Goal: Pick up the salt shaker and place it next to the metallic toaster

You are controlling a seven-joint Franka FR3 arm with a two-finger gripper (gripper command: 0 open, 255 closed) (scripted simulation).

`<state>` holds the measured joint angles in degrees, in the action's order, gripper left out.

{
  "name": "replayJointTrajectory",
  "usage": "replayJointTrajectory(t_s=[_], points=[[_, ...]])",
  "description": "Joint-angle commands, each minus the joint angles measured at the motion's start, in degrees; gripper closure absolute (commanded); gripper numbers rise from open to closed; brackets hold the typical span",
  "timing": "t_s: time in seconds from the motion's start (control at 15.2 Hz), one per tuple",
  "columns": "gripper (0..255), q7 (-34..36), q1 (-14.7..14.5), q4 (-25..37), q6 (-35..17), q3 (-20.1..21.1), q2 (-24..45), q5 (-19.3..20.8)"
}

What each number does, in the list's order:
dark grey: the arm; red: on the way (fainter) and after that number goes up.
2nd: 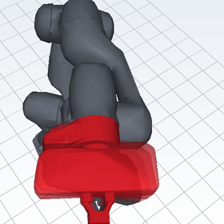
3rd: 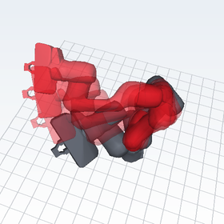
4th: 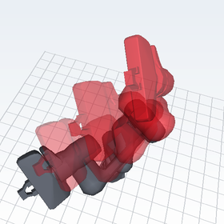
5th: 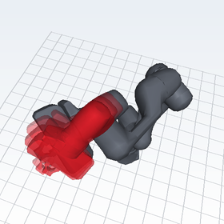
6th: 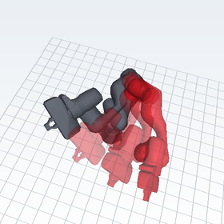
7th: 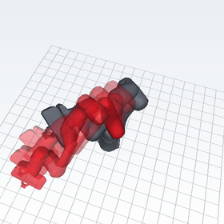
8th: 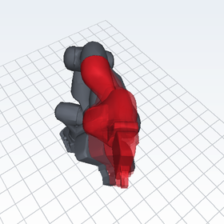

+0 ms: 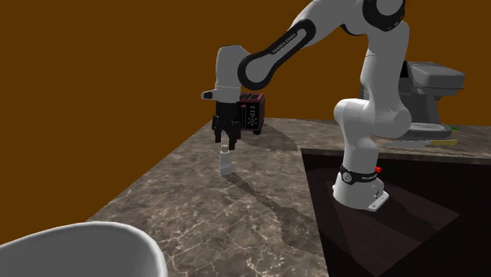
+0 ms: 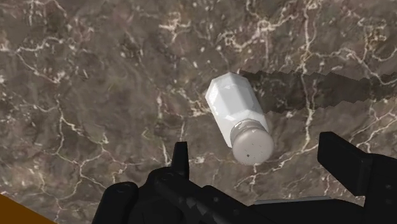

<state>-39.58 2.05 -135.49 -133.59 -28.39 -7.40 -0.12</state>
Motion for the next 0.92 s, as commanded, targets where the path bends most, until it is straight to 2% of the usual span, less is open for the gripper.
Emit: replayJointTrajectory(t_s=[0.0,0.4,0.46,0.86], points=[[0,-0.20,-0.08,-0.22,-0.72,-0.05,0.52,-0.34],[0,-0.21,-0.08,-0.22,-0.72,-0.05,0.53,-0.34],[255,-0.21,-0.08,-0.22,-0.72,-0.05,0.53,-0.35],[255,-0.20,-0.08,-0.22,-0.72,-0.05,0.53,-0.34]])
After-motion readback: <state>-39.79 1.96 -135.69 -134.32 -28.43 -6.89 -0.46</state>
